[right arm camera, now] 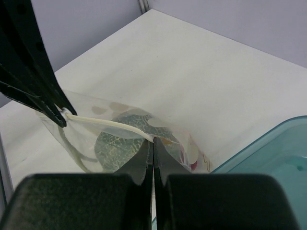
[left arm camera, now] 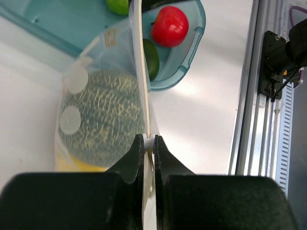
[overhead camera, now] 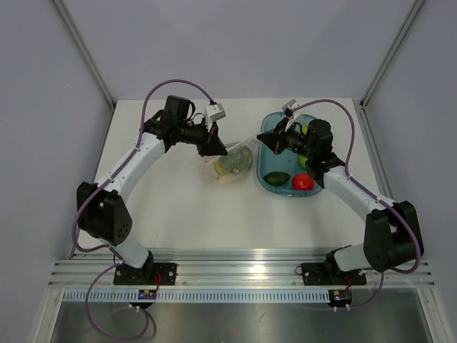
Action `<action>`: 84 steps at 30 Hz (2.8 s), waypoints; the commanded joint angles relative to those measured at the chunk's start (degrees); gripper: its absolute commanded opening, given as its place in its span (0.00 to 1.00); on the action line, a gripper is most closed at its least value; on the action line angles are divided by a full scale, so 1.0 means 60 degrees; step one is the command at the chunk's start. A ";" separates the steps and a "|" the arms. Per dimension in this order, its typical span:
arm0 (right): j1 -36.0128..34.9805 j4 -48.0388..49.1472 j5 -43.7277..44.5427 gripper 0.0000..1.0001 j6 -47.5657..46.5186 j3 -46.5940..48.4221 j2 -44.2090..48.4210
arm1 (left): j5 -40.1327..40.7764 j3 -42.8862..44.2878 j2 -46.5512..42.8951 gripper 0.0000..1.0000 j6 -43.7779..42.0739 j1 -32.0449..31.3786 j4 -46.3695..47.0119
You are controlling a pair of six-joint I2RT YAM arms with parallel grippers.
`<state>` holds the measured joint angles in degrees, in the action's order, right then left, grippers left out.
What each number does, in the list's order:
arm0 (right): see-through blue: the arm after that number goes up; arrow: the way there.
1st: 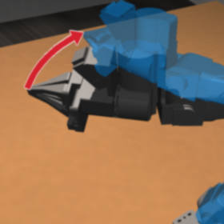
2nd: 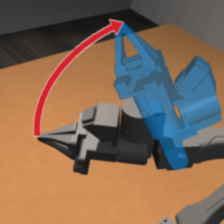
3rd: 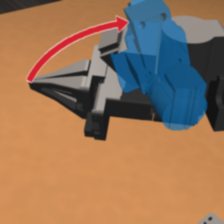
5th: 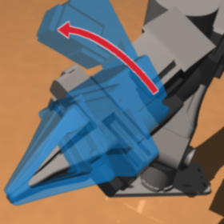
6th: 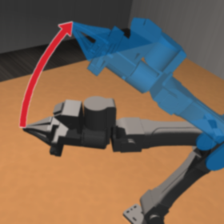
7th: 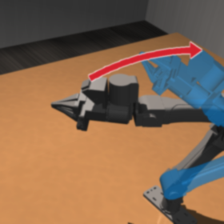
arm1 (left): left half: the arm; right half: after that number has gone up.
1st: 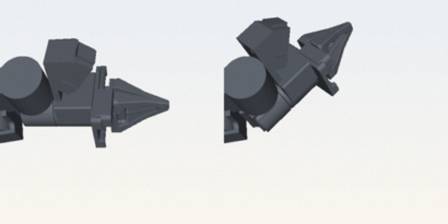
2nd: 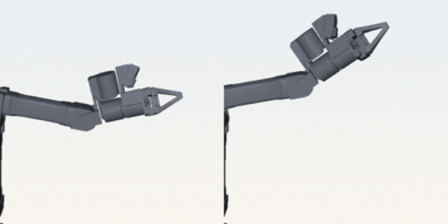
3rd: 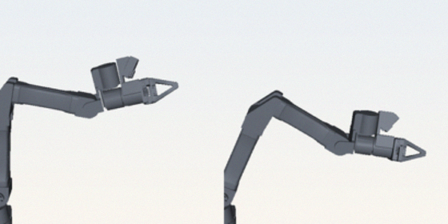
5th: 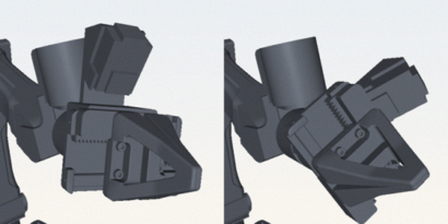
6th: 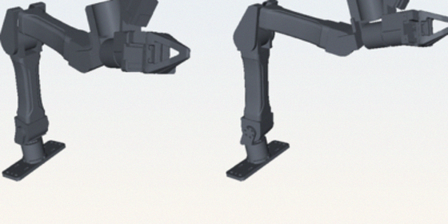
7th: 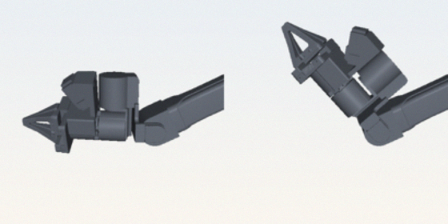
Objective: Place the food in the zip-top bag and seal the zipper
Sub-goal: Zip the zipper food storage bag at the center of the board, then place the zipper food storage bag at the center of the board, then reset both arms
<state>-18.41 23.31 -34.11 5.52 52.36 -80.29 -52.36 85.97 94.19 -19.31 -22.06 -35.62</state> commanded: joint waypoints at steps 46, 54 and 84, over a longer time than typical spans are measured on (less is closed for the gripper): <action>0.0623 0.2047 -0.0805 0.00 0.2376 0.6912 -0.5190 | 0.1139 0.1166 -0.0540 0.00 0.4025 0.4658 0.3270; 0.0433 0.2076 -0.0790 0.00 0.1822 0.5507 -0.4889 | 0.0831 0.0747 -0.0477 0.00 0.4609 0.4996 0.4221; -0.0666 -1.1927 0.9610 1.00 0.3576 0.2864 0.2965 | 0.5737 -0.4602 -0.8007 0.99 0.5489 0.3956 -0.0085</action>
<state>-22.48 -40.32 18.96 23.81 72.77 -65.14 -20.62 57.78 48.34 14.37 1.76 -37.28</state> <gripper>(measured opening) 0.993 0.988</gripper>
